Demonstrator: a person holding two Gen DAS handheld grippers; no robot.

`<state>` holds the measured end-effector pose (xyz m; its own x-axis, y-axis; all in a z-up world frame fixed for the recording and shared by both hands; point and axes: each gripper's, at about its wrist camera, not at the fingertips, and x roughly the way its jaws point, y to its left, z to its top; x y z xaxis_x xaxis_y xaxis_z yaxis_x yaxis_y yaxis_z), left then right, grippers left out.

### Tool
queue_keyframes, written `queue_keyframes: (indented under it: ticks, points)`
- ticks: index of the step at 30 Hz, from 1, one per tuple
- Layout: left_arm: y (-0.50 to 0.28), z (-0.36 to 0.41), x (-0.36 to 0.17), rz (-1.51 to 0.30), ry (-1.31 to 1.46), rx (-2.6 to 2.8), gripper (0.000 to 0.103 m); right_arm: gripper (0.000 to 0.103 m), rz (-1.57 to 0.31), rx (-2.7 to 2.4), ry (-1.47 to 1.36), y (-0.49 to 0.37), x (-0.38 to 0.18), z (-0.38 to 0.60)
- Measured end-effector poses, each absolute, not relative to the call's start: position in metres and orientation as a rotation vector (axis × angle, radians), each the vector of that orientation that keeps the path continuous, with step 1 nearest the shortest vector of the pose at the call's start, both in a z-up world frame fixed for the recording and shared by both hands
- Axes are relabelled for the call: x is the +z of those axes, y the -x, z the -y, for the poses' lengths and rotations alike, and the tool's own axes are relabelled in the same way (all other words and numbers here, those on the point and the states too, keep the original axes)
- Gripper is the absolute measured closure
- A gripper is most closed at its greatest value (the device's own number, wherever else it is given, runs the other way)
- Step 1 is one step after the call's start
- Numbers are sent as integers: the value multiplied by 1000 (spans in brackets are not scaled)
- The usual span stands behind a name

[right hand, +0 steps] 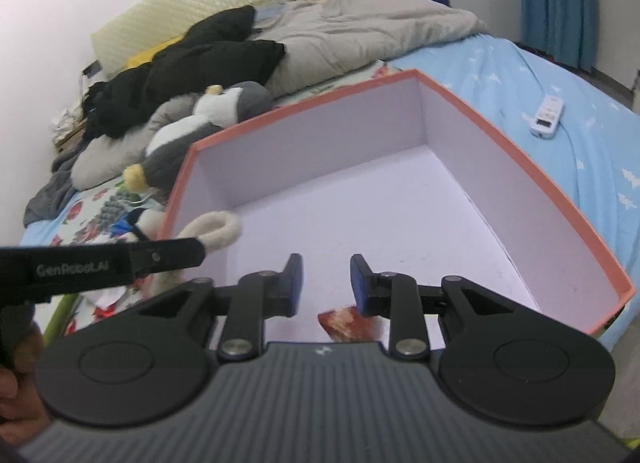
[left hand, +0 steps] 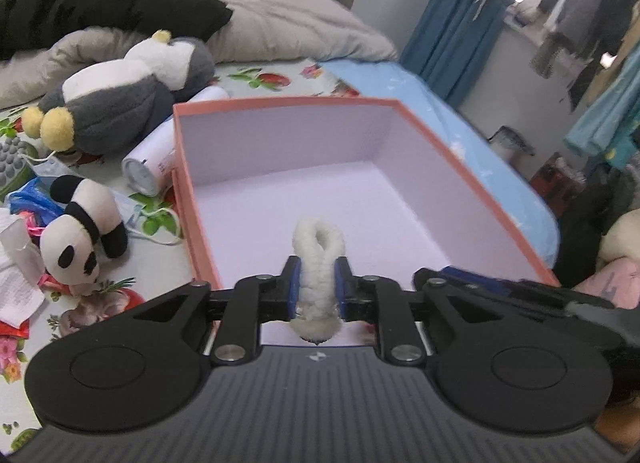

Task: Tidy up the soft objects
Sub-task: 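Open both grippers to drop the hair tie and packet into the box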

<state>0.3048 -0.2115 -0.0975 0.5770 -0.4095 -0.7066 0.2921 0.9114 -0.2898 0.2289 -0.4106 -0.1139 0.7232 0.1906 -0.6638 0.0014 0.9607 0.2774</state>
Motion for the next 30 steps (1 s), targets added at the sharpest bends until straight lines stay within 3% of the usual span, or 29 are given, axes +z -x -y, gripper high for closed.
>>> queue_keyframes:
  ticks: [2,5,30]
  points:
    - [-311,214,-102,-884,129,-387,66,60,-770,92,-289,-233,-118,416]
    - [-314,213,-107,-894,130,-396,62,60,-768,92,-286,-231,-119,418]
    - [-209,181,-46,-760,97,-406,61,60,-627,137,-316,-143,-65,400]
